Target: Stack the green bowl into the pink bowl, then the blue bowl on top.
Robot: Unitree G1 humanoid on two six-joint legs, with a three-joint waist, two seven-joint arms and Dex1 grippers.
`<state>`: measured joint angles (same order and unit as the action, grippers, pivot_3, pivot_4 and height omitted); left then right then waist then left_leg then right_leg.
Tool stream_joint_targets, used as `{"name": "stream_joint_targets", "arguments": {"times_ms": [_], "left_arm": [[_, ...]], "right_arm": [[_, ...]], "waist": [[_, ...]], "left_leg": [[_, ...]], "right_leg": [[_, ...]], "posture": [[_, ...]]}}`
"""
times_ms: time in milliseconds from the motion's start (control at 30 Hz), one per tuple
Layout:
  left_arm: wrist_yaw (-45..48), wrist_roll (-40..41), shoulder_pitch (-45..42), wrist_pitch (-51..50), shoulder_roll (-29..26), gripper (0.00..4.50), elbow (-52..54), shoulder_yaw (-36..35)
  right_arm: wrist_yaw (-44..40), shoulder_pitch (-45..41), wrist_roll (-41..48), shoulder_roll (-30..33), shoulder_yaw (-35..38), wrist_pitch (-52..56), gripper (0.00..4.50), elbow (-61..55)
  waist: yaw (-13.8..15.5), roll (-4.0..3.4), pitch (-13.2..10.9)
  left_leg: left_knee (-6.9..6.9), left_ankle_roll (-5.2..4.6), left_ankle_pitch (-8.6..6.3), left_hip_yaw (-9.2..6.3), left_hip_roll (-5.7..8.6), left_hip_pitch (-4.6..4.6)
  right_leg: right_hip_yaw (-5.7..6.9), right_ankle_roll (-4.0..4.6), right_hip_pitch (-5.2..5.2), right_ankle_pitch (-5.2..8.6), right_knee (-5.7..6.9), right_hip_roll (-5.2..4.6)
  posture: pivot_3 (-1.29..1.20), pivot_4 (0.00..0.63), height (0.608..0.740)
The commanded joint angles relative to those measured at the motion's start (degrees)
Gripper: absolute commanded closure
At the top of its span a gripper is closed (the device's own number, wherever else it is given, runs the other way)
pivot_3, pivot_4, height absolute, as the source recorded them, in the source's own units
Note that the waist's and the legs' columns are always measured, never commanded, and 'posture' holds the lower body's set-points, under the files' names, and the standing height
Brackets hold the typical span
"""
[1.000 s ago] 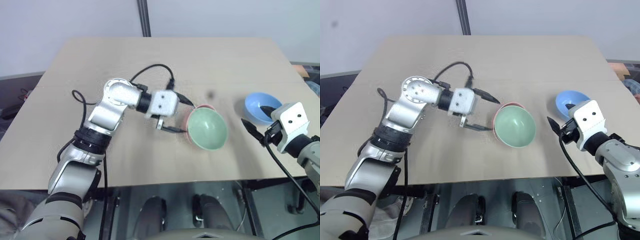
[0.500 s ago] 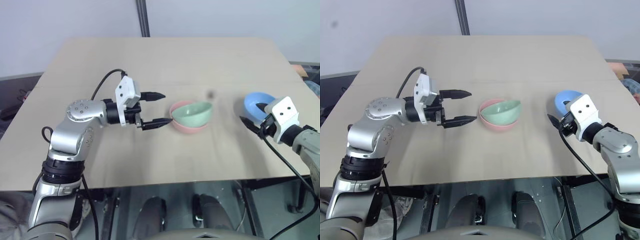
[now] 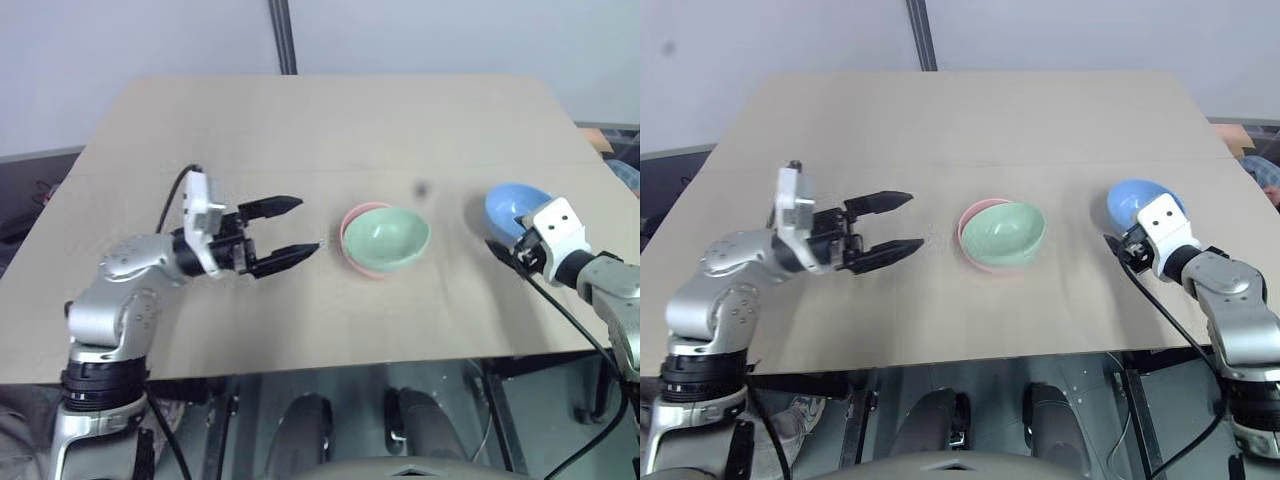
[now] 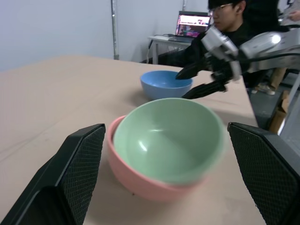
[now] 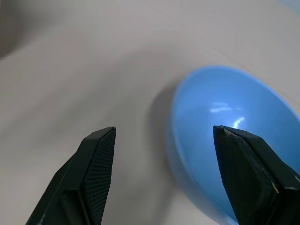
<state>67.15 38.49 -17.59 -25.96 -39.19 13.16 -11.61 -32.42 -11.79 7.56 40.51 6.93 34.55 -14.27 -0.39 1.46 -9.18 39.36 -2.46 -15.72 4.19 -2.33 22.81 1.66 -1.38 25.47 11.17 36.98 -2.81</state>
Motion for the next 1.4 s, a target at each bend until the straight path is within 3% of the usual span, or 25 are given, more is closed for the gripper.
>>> {"name": "stream_joint_targets", "arguments": {"times_ms": [33,267,300,467,500,533,700,833,1000,1133,1267,1400], "left_arm": [[3.82,4.89,1.11,-1.79,-2.11,0.09,-0.48,-2.56],[2.19,7.27,2.86,-2.57,-2.36,0.09,1.12,-4.51],[2.11,7.70,3.11,-2.73,-2.40,0.00,1.41,-4.79],[2.64,9.64,4.70,-3.41,-3.19,0.00,2.58,-6.12],[2.64,9.84,4.79,-3.42,-3.28,0.00,2.60,-6.24],[2.54,9.98,4.88,-3.41,-3.29,0.00,2.65,-6.28],[1.67,9.79,5.65,-2.78,-2.72,0.00,2.62,-6.07],[0.83,9.12,5.14,-1.93,-1.58,0.00,1.34,-5.35],[1.01,7.97,3.64,-0.94,-0.46,0.00,-0.99,-3.85],[1.57,7.38,2.22,-0.67,-0.16,0.00,-2.39,-2.91],[1.76,7.42,1.10,-0.78,-0.13,0.00,-2.83,-2.56],[1.59,7.52,1.40,-0.72,-0.10,0.00,-2.43,-2.70]], "right_arm": [[-0.56,-3.42,-1.27,1.30,-0.45,-2.64,1.01,4.15],[-2.17,-6.46,-1.91,1.71,-2.09,-3.73,1.01,10.39],[-2.59,-6.75,-1.80,1.71,-2.27,-3.68,1.61,10.96],[-3.74,-8.46,-2.34,1.80,-3.32,-4.62,3.71,13.36],[-3.86,-8.75,-2.42,1.81,-3.45,-4.82,4.33,13.59],[-3.92,-9.03,-2.93,2.06,-3.79,-5.58,4.42,13.70],[-5.46,-9.39,-4.14,4.21,-4.06,-10.43,4.42,9.80],[-11.96,-10.06,6.51,3.78,-0.71,-7.94,4.42,-5.21],[-12.29,-13.26,16.40,2.38,-3.51,2.64,4.42,-20.12],[-11.16,-13.83,16.53,1.26,-10.05,5.56,4.42,-25.22],[-9.23,-11.57,10.47,0.83,-17.33,3.98,4.42,-23.02],[-9.37,-11.24,8.05,0.59,-19.61,2.05,4.42,-21.68]], "waist": [[-0.11,0.00,0.00],[-0.11,0.00,0.00],[-0.16,0.00,0.00],[-0.23,0.00,0.00],[-0.23,0.00,0.00],[-0.23,0.00,0.00],[-0.21,-0.02,-0.01],[-0.38,-0.06,-0.04],[-0.14,-0.04,-0.03],[0.15,-0.02,-0.01],[0.11,-0.01,-0.01],[-0.05,0.00,-0.01]], "left_leg": [[0.00,0.00,0.00,0.00,0.00,0.01],[-0.02,0.00,0.00,0.00,0.00,0.06],[-0.02,0.00,0.00,0.00,0.00,0.06],[-0.03,0.00,0.00,0.00,-0.01,0.04],[-0.03,0.00,0.00,0.00,-0.01,0.04],[-0.03,0.00,0.00,0.00,-0.01,0.04],[-0.03,0.00,0.00,0.01,0.00,0.05],[-0.07,0.00,0.00,0.02,-0.02,0.06],[-0.09,0.01,0.00,-0.07,-0.10,0.03],[-0.05,0.00,0.00,-0.04,-0.03,0.05],[-0.05,0.00,0.00,-0.04,-0.01,0.07],[-0.05,0.01,0.00,-0.02,-0.01,0.07]], "right_leg": [[-0.01,0.01,0.00,0.00,0.00,0.00],[-0.02,0.07,0.02,-0.11,-0.03,-0.01],[-0.02,0.09,0.02,-0.13,-0.04,-0.01],[-0.02,0.07,0.02,-0.11,-0.04,0.00],[-0.02,0.01,0.02,-0.07,-0.04,0.00],[-0.01,-0.02,0.02,-0.05,-0.04,0.00],[-0.03,-0.02,0.03,-0.05,-0.04,-0.01],[-0.04,-0.04,0.07,-0.06,-0.04,0.00],[0.06,-0.04,0.04,-0.05,-0.03,0.05],[0.06,0.10,0.02,-0.01,-0.04,-0.05],[0.06,0.18,0.02,-0.09,-0.05,-0.06],[0.05,0.18,0.03,-0.08,-0.07,-0.05]], "posture": [[0.00,0.150,0.740],[0.00,0.150,0.740],[0.00,0.150,0.740],[0.00,0.150,0.740],[0.00,0.150,0.740],[0.00,0.150,0.740],[0.00,0.150,0.740],[0.00,0.150,0.740],[0.00,0.150,0.740],[0.00,0.150,0.740],[0.00,0.150,0.740],[0.00,0.150,0.740]]}}
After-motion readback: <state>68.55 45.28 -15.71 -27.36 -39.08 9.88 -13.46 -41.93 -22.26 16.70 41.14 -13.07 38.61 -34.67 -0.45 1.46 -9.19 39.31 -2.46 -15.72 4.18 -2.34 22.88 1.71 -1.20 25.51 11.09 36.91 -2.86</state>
